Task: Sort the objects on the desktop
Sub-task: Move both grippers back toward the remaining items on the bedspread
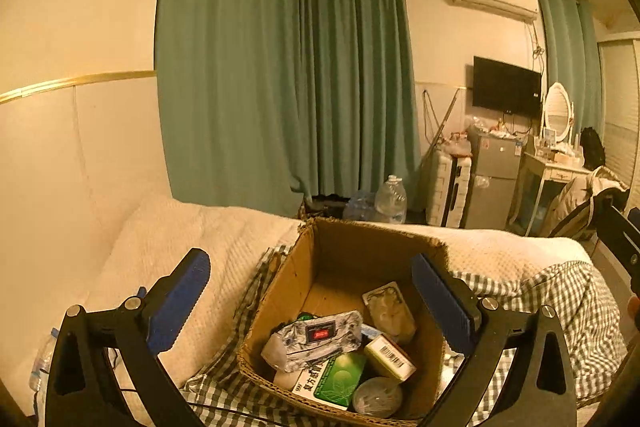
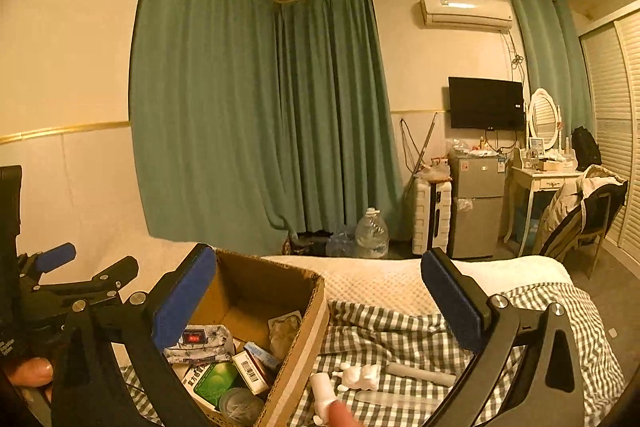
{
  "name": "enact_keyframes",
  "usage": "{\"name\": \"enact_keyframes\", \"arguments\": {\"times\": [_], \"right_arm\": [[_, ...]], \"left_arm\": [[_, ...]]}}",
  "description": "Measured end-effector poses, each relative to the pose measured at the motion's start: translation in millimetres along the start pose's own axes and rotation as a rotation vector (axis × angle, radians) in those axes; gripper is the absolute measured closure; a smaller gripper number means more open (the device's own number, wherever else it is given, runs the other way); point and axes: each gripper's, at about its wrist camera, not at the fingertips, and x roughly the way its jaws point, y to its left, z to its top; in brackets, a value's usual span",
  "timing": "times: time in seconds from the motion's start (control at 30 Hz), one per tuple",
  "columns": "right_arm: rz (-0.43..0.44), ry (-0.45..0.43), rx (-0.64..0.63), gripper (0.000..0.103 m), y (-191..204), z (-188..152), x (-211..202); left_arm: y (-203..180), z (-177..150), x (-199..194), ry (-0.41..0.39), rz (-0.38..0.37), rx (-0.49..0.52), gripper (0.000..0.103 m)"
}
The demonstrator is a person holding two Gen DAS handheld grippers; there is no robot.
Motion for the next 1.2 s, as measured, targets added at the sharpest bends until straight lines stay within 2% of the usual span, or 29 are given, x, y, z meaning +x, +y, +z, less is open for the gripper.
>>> {"name": "enact_keyframes", "arguments": {"times": [0.37,0.67,0.9,1.2], "right_arm": [[-0.012,-0.036,0.009,0.000,-30,12,-29],[-0.040,-0.100,0.012,0.000,-62,22,-63],[-0.067,-0.145,0.021,0.000,-89,25,-82],[-0.081,-0.126,0.053,0.000,-122,21,-82]], "left_arm": [[-28,10,-36,-0.074,-0.050,0.002,0.000],[-50,14,-59,-0.113,-0.067,0.004,0.000],[-85,14,-68,-0.152,-0.087,0.089,0.000],[-121,10,-61,-0.132,-0.137,0.100,0.000]]}}
